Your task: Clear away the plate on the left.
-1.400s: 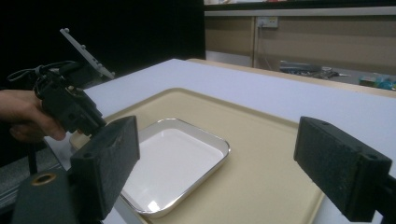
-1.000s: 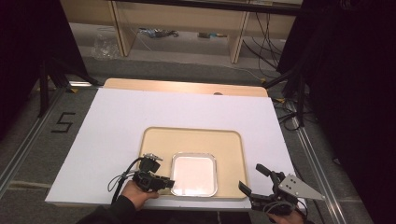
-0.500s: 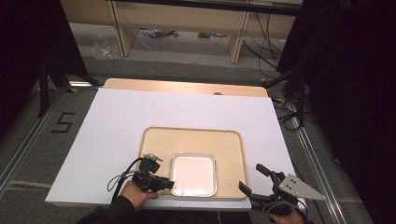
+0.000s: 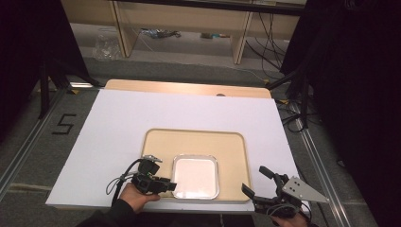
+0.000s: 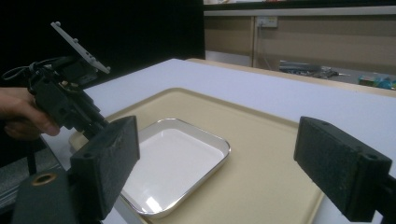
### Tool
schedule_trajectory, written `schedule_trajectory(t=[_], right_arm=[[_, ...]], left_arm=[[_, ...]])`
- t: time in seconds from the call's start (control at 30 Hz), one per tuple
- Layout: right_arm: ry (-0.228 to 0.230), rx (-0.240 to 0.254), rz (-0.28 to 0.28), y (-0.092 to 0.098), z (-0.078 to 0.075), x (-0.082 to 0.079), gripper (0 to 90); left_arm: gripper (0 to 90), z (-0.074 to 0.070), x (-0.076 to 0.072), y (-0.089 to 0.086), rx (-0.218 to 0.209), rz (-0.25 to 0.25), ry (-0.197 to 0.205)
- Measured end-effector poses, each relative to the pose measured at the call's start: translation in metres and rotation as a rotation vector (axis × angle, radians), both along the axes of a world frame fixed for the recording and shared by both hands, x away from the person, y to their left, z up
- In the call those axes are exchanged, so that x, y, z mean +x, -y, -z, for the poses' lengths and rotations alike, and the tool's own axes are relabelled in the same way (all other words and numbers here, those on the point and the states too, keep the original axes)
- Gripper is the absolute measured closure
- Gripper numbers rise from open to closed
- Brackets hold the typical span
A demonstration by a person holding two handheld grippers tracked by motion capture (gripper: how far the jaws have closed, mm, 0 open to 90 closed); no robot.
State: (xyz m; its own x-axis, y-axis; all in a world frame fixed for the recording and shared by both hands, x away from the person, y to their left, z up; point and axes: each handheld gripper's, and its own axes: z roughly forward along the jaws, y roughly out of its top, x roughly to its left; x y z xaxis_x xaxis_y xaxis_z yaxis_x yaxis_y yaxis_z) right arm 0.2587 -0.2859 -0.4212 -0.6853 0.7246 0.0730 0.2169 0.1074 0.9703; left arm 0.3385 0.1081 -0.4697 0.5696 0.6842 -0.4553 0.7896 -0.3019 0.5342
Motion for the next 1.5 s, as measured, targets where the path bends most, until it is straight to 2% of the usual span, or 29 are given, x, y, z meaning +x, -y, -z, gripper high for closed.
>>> schedule_trajectory(t=[0.27, 0.4, 0.63, 0.73, 1.0, 1.03, 1.1, 1.23, 1.3, 1.37, 1.43, 1.5], right_arm=[[0.002, -0.002, -0.002, 0.0, 0.0, 0.0, 15.2], [0.001, -0.002, -0.002, 0.0, 0.0, 0.0, 15.1], [0.001, -0.001, -0.002, 0.0, 0.0, 0.0, 15.2], [0.001, -0.002, -0.003, 0.0, 0.0, 0.0, 15.2], [0.002, -0.002, -0.003, 0.0, 0.0, 0.0, 15.1], [0.002, -0.002, -0.003, 0.0, 0.0, 0.0, 15.1], [0.002, -0.002, -0.003, 0.0, 0.0, 0.0, 15.1], [0.002, -0.002, -0.003, 0.0, 0.0, 0.0, 15.1], [0.001, -0.002, -0.003, 0.0, 0.0, 0.0, 15.1], [0.001, -0.002, -0.003, 0.0, 0.0, 0.0, 15.2], [0.001, -0.002, -0.003, 0.0, 0.0, 0.0, 15.1], [0.002, -0.002, -0.004, 0.0, 0.0, 0.0, 15.1]], left_arm=[[50.2, -0.004, 0.0, -0.003, -0.022, -0.008, 0.017], [42.7, -0.006, 0.0, -0.004, -0.016, -0.017, 0.037], [34.1, -0.01, 0.0, -0.006, -0.024, -0.065, 0.063], [30.3, -0.011, -0.001, -0.007, -0.015, -0.064, 0.073], [25.4, -0.014, -0.004, -0.005, -0.023, -0.058, 0.115], [25.1, -0.016, -0.004, -0.007, -0.013, -0.041, 0.123], [24.2, -0.017, -0.006, -0.007, -0.036, -0.065, 0.134], [21.0, -0.02, -0.008, -0.01, -0.068, -0.068, 0.14], [19.9, -0.022, -0.009, -0.011, -0.072, -0.073, 0.156], [19.2, -0.023, -0.011, -0.013, -0.092, -0.076, 0.177], [19.0, -0.026, -0.013, -0.015, -0.114, -0.068, 0.216], [17.9, -0.029, -0.015, -0.016, -0.12, -0.083, 0.249]])
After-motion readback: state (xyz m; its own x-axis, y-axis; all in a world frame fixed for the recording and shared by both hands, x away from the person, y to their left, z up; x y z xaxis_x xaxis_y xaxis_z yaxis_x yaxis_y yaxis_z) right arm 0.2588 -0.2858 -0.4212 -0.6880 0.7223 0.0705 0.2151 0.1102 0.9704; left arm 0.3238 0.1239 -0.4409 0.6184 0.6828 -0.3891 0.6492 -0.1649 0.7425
